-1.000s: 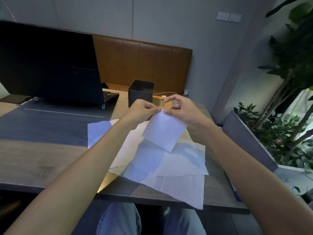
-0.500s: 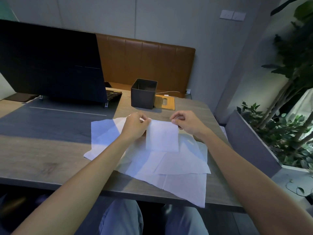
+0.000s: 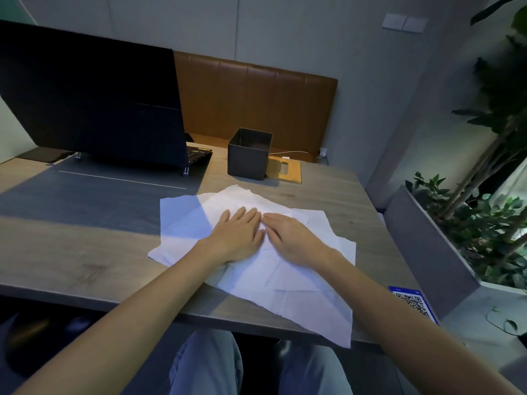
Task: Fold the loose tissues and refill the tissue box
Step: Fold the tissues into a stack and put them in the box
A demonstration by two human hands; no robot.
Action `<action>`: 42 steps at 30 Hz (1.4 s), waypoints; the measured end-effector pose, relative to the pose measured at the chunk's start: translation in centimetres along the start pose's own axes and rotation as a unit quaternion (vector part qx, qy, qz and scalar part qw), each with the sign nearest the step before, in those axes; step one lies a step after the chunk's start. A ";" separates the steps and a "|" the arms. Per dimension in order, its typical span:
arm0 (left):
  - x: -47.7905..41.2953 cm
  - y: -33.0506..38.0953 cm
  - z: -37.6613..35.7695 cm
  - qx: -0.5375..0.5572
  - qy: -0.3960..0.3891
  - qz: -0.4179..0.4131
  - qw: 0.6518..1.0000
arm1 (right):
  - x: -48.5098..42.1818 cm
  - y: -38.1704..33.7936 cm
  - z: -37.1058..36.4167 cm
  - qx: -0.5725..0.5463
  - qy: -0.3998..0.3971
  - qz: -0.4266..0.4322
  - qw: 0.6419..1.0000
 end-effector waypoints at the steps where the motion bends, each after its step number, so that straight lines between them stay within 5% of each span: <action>1: 0.1 -0.5 -0.4 -0.015 -0.028 0.010 0.999 | 0.7 0.3 -0.5 0.005 -0.025 -0.003 1.000; 7: 0.8 -2.5 -0.6 -0.046 -0.053 0.024 0.997 | 3.9 3.1 0.9 0.071 -0.129 -0.082 0.986; 17: 0.8 -2.4 -0.8 -0.062 -0.047 0.049 0.996 | 1.4 -0.7 -1.2 0.024 -0.147 -0.038 0.988; 23: 0.9 -2.7 -0.9 -0.048 -0.043 0.043 0.997 | 3.6 2.2 0.2 0.052 -0.154 -0.112 0.980; 29: 1.1 -2.5 -0.8 -0.039 -0.033 0.042 0.998 | 0.5 3.8 2.8 0.037 -0.042 -0.139 0.989; 34: 0.9 -2.6 -1.0 -0.031 -0.023 0.045 0.998 | -2.2 4.5 2.4 0.029 -0.033 -0.168 0.985; 42: 1.0 -2.8 -0.5 0.015 0.002 0.045 0.999 | -3.1 6.2 3.6 -0.095 0.085 -0.193 0.973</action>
Point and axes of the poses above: each hand's wrist, its own x-axis away from the middle knuckle, its own z-axis out of the back of the hand, y = z × x, the point moved 7 cm from there along -x, towards the middle knuckle, and after that the axes turned 14 degrees about z, right-handed, at the moved point
